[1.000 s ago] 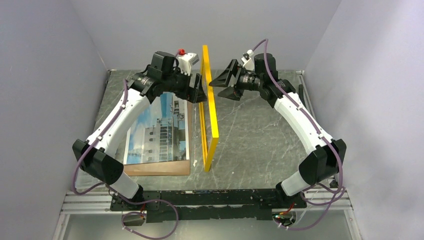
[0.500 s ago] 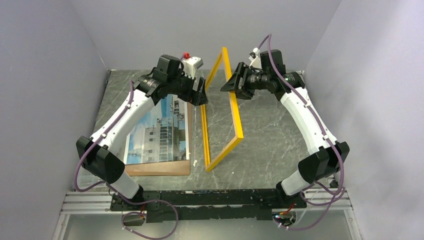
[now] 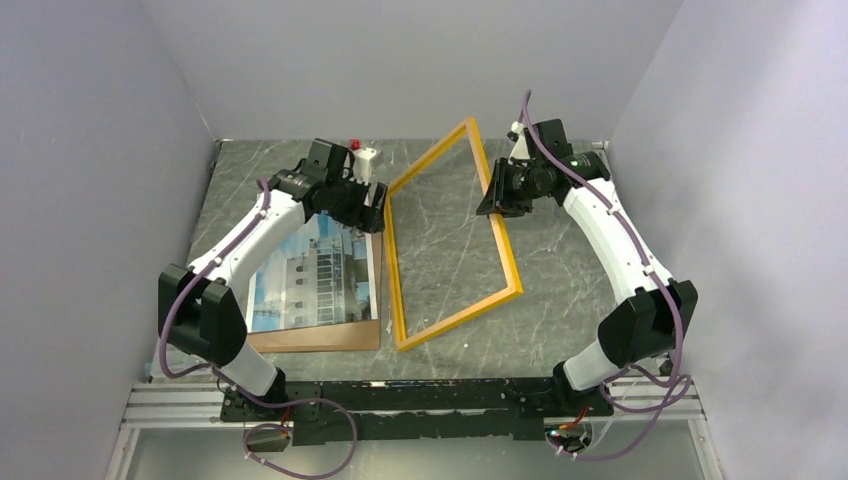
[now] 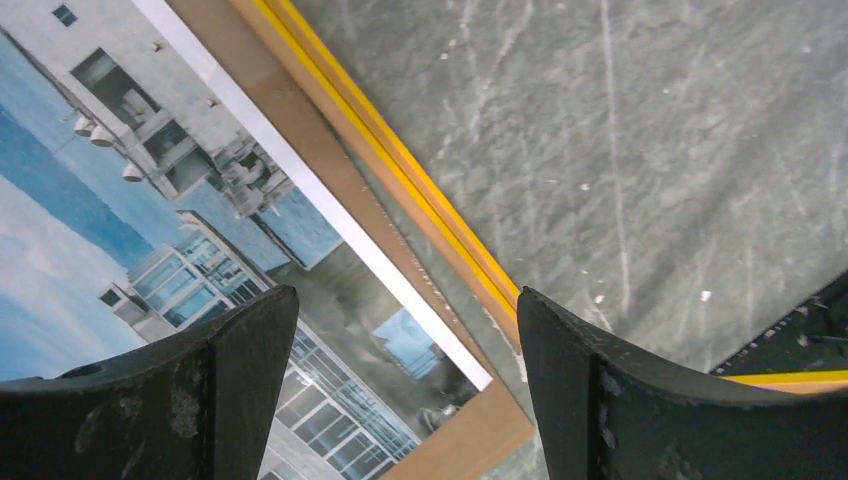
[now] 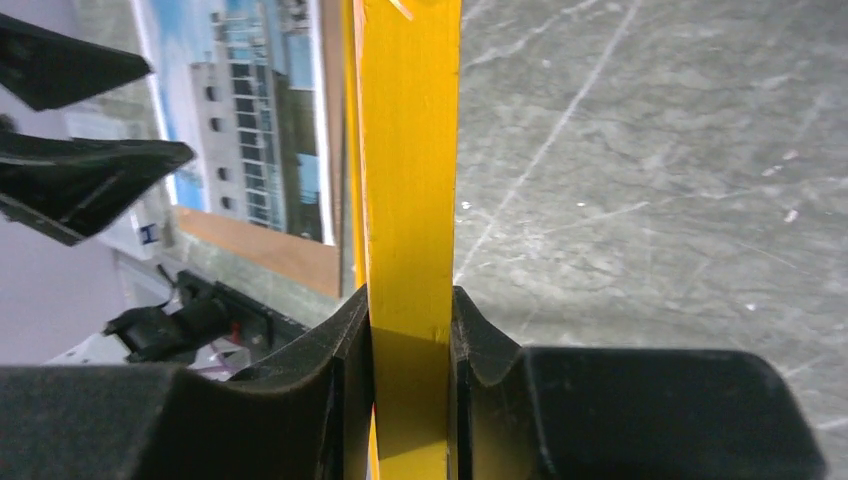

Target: Put the photo into the frame

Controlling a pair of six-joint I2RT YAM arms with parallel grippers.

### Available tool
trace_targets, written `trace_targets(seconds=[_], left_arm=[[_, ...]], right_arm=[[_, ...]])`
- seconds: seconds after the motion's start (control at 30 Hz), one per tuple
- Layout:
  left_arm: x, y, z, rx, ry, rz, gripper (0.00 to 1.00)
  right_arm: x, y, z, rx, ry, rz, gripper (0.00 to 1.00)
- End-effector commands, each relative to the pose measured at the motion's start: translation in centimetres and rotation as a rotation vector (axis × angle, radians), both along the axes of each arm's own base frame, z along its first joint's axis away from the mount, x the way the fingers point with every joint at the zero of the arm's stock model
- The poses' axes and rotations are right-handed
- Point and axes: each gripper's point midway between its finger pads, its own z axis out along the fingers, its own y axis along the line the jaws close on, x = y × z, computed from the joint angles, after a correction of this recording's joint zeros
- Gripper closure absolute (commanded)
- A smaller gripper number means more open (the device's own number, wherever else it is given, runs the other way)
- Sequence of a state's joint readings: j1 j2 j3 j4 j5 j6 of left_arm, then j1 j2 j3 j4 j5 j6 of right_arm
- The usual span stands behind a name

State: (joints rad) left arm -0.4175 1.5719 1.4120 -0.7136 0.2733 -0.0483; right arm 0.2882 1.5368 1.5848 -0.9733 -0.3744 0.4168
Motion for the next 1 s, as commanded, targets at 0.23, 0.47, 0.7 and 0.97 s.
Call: trace_targets(seconds=[0.23, 0.47, 0.7, 0.97], left_arm=[[0.7, 2.0, -2.8, 0.095, -0.056, -0.016, 0.15], [0.5, 3.1, -6.2, 0.174, -0.042, -0.040, 0.16], [1.2, 3.6, -10.3, 0.251, -0.011, -0.076, 0.18], [1.7, 2.2, -10.9, 0.251, -0.050, -0.102, 0.20]], right_arm=[[-1.1, -8.2, -7.8, -0.430, 0.075, -0.174, 0.84], [-1.2, -11.7, -10.6, -0.575, 0.049, -0.265, 0.85], [-1.4, -13.5, -12.8, -0.695, 0.109, -0.293, 0.83], [-1.1, -13.5, -14.7, -0.740, 0.159, -0.265, 0.82]])
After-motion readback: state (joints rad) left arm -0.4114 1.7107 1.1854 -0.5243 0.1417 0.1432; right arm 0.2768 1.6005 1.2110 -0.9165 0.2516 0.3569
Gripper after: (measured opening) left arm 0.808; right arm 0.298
